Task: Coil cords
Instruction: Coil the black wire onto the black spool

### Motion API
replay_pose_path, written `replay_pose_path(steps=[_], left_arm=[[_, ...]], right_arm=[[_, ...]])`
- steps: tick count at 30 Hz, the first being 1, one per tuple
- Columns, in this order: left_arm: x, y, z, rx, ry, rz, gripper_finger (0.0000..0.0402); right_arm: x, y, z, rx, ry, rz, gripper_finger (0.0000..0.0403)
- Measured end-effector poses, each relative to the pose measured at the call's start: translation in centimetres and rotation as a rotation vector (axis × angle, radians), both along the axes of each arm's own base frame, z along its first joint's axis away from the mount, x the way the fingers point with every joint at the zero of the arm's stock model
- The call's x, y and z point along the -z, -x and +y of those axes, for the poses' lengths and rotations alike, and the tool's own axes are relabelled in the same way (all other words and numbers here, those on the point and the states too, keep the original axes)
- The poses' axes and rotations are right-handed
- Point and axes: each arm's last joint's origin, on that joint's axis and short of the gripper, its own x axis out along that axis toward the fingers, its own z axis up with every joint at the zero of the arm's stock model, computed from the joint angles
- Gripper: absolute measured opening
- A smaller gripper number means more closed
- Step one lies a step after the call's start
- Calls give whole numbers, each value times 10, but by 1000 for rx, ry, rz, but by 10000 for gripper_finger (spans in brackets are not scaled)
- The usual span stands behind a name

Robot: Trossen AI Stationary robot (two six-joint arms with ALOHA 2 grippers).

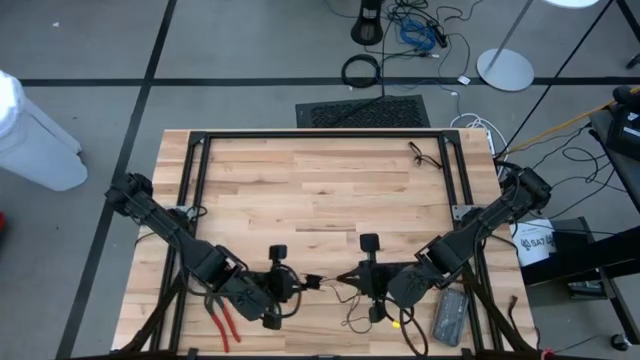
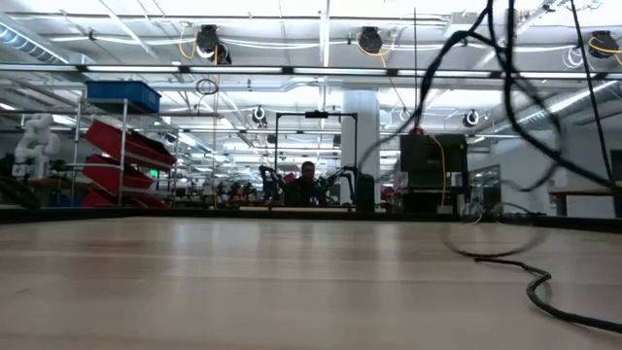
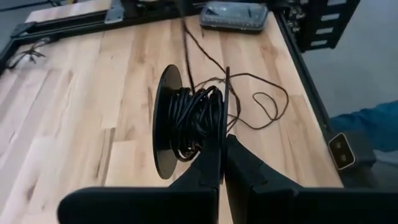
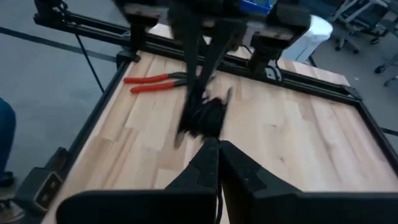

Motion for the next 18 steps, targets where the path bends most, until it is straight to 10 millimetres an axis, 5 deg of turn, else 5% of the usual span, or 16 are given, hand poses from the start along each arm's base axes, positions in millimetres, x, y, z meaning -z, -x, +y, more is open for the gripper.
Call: replay_pose_path(steps=[18], left_arm=[[4,-19,4,129,-54,-31,10]], right_arm=[[-6,-24,-28,-181,89,-32,0]])
